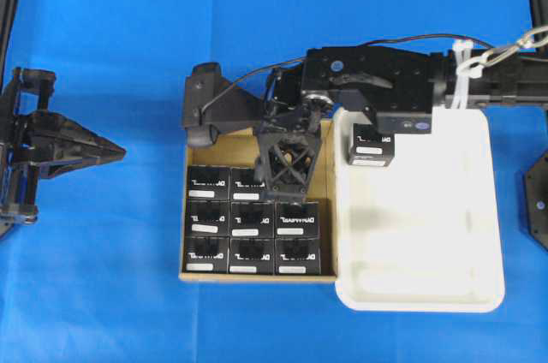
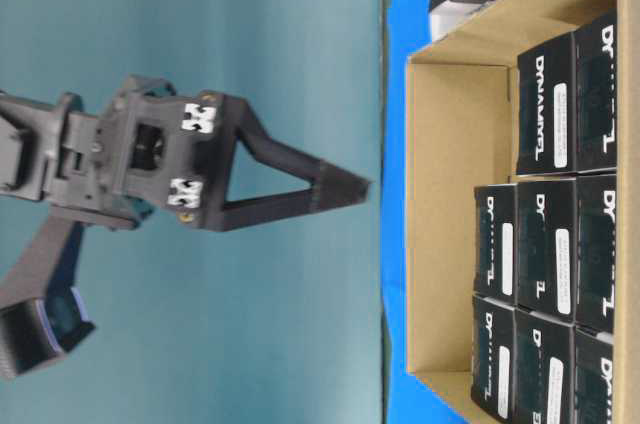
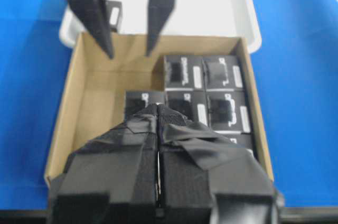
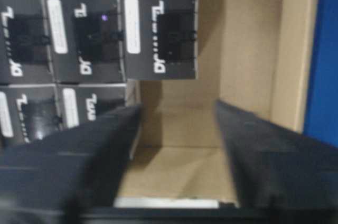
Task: Pick the box from inside the cardboard box.
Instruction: 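Lower the open right gripper around the top-right black box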
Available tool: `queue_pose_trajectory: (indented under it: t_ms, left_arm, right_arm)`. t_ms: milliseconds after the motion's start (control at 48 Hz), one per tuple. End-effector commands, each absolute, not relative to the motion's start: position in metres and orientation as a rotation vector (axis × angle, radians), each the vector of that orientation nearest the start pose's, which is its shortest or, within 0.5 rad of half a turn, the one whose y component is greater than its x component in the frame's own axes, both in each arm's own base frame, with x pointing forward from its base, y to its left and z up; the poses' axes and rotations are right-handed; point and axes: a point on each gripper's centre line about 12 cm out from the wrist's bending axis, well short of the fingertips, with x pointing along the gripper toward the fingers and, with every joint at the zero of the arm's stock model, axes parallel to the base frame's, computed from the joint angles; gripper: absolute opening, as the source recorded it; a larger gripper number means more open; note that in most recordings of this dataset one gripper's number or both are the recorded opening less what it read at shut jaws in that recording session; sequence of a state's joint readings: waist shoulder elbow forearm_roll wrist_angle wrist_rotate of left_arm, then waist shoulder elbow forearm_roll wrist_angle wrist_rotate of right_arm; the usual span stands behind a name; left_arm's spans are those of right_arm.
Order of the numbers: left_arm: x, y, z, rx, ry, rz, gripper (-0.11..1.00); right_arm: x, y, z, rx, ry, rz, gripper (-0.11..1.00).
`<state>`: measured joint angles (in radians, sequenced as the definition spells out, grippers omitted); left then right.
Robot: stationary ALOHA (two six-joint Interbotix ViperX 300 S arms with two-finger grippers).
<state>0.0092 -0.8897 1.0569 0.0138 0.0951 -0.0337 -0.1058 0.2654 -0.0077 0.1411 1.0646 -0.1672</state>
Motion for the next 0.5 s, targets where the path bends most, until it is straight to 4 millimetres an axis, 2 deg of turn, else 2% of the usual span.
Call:
queue_pose_trajectory:
  t_ms: [0, 62, 125, 479]
  left_arm:
    - [0.218, 0.002, 0.293, -0.020, 0.235, 0.010, -0.06]
    - [0.218, 0.001, 0.294, -0.020, 0.233, 0.008, -0.06]
    - [0.218, 0.001, 0.294, -0.020, 0.233, 0.008, -0.06]
    - [0.218, -0.001, 0.293, -0.036, 0.242, -0.002, -0.06]
  right_arm:
    - [0.457, -0.033, 0.206, 0.053, 1.309, 0.096, 0.80]
    - [0.460, -0.032, 0.203, 0.032, 1.297, 0.109, 0.93]
    - [0.463, -0.033, 0.201, 0.026, 1.280, 0.110, 0.99]
    - [0.477, -0.034, 0.173, 0.056, 1.250, 0.107, 0.99]
